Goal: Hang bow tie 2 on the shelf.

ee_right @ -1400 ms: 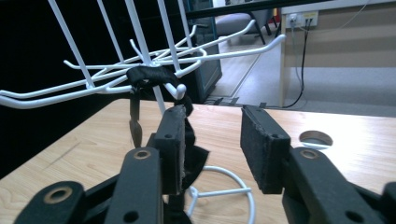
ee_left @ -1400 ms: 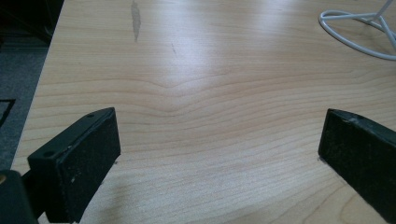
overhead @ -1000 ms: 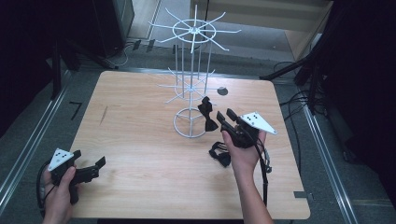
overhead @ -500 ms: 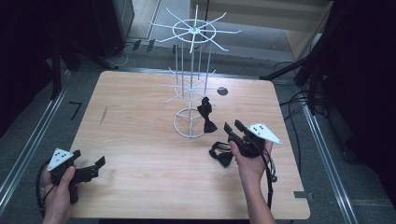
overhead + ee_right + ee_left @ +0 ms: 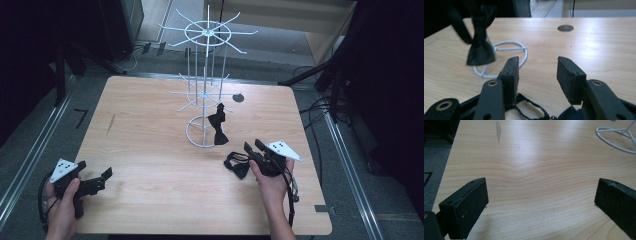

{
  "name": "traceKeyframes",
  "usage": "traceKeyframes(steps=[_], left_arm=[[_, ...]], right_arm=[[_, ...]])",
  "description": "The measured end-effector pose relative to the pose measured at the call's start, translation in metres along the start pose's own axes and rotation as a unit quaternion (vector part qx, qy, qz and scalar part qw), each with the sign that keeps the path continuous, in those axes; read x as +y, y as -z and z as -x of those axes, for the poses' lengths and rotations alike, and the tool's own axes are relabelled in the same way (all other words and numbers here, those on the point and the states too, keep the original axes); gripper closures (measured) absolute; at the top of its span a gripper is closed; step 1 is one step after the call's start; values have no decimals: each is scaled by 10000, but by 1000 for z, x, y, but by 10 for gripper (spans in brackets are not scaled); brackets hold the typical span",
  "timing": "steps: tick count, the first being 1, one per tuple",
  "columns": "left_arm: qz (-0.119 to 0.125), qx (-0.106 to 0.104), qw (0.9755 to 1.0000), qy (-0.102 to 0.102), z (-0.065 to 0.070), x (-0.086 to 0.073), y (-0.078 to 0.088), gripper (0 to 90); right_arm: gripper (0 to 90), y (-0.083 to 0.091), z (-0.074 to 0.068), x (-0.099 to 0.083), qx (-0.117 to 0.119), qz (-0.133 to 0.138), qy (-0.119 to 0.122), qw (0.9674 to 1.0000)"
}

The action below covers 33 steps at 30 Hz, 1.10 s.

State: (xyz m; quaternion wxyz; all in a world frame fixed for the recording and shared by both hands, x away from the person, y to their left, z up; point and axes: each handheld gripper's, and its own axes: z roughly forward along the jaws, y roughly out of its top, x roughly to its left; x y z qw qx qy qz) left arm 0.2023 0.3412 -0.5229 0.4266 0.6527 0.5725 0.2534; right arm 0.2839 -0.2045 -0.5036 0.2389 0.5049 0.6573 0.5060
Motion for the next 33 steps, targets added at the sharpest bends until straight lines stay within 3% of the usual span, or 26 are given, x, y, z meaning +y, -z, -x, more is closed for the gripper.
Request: traceKeyframes(steps=[8, 11, 16, 21, 26, 30, 33], left_arm=[[-12, -9, 10000, -22, 0, 0, 0, 0], [5, -16, 10000, -13, 0, 0, 0, 0], [6, -19, 10000, -28, 0, 0, 0, 0], [-7, -16, 10000, -45, 1, 0, 0, 0], [-14, -32, 10000, -37, 1, 0, 0, 0], [-21, -38, 10000, -34, 1, 0, 0, 0], [-24, -39, 10000, -35, 1, 0, 0, 0]], right_arm=[[533, -11, 11, -16, -27, -545, -136, 9984], [518, -15, 13, -19, -4, -699, -84, 9975], [499, -20, 11, -24, 12, -874, -30, 9962], [434, -23, 8, -26, 180, -979, 38, 9950], [393, -28, 5, -30, 175, -1293, 90, 9914], [458, -29, 2, -32, 15, -1393, 316, 9897], [588, -30, 0, -34, -98, -1496, 480, 9875]])
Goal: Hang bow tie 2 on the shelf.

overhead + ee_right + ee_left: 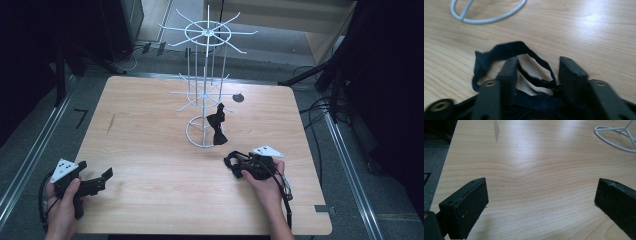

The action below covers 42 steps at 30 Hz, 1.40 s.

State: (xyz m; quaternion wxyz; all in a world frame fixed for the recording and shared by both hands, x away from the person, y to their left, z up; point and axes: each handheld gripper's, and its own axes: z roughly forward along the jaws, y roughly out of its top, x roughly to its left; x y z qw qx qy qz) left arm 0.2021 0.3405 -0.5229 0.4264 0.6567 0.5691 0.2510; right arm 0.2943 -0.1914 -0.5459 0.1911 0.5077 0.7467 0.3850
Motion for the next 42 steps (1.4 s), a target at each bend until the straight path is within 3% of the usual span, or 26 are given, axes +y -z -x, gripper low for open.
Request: traceKeyframes(steps=[1, 2, 3, 6, 7, 16, 17, 23, 25, 32, 42], left_arm=[[-3, 0, 10000, -6, 0, 0, 0, 0], [-1, 1, 10000, -8, 0, 0, 0, 0], [0, 6, 10000, -8, 0, 0, 0, 0], [7, 0, 10000, -3, 0, 0, 0, 0], [7, -1, 10000, -2, 0, 0, 0, 0], [4, -2, 10000, -12, 0, 0, 0, 0], [9, -3, 10000, -12, 0, 0, 0, 0], [4, -10, 10000, -12, 0, 0, 0, 0], [3, -12, 10000, -11, 0, 0, 0, 0], [4, -19, 10000, -25, 0, 0, 0, 0], [6, -3, 10000, -17, 0, 0, 0, 0]], right_arm=[[588, 0, 0, 0, 0, 0, 0, 10000], [725, 1, -1, -1, -12, -9, 65, 10000], [776, 1, -1, -1, 18, -22, 47, 10000], [843, 2, -1, -1, 36, -40, 59, 10000], [895, 5, -1, 0, 53, 95, 48, 9999], [900, 22, -4, 7, -39, 784, 86, 9969], [900, 27, -6, 9, -52, 960, 118, 9953], [900, 39, -11, 13, 6, 1233, 147, 9923], [900, 47, -13, 15, 59, 1407, 135, 9899], [900, 63, -19, 18, 153, 1623, 136, 9865], [900, 72, -35, 24, 339, 1799, 233, 9828]])
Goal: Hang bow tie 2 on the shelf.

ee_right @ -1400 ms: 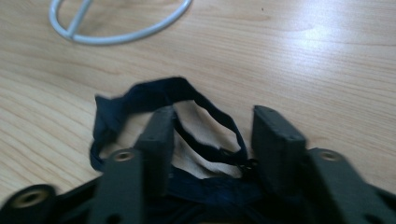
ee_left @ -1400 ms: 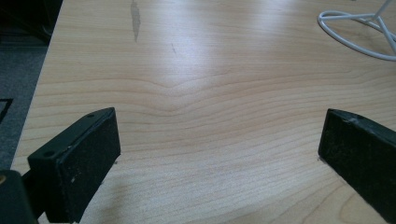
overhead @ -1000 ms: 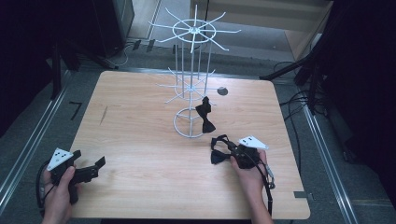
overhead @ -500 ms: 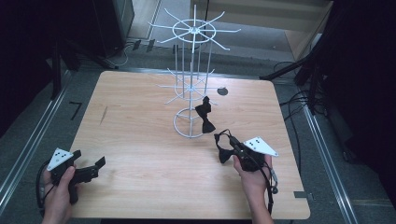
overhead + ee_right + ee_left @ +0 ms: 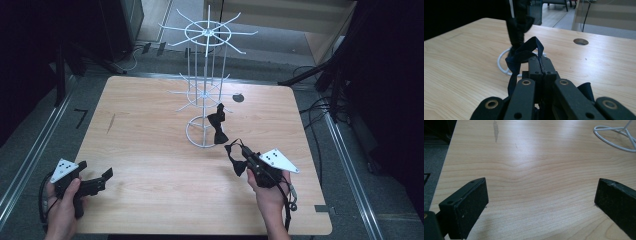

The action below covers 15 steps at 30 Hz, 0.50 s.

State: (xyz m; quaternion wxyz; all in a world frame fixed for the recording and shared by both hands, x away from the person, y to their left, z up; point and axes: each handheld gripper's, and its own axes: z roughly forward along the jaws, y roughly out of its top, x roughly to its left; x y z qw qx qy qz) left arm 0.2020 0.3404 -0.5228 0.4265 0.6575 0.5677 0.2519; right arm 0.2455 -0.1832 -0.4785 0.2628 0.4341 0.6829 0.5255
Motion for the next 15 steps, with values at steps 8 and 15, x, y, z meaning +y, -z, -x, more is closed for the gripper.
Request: traceKeyframes(steps=[8, 15], left_arm=[[13, 17, 10000, -3, 1, 0, 0, 0], [20, 12, 10000, 0, 0, 0, 0, 0]], right_arm=[[900, 2, -13, 8, 171, 150, -1, 9997], [900, 1, -25, 15, 324, 259, 35, 9991]])
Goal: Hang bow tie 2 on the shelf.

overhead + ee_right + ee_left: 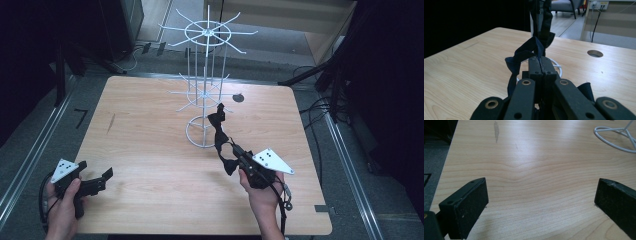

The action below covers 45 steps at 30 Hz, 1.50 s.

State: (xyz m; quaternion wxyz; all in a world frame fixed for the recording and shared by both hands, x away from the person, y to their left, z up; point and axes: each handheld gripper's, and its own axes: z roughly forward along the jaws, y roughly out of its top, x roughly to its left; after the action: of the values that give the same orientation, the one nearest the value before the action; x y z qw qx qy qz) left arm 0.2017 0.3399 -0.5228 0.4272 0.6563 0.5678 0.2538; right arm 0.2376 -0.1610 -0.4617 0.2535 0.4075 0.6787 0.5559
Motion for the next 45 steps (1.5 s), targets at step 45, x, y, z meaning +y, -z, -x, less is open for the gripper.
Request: traceKeyframes(steps=[45], left_arm=[[-2, -33, 10000, 32, -1, 0, 0, 0]], right_arm=[[900, -22, -45, 73, 445, 689, 139, 9965]])
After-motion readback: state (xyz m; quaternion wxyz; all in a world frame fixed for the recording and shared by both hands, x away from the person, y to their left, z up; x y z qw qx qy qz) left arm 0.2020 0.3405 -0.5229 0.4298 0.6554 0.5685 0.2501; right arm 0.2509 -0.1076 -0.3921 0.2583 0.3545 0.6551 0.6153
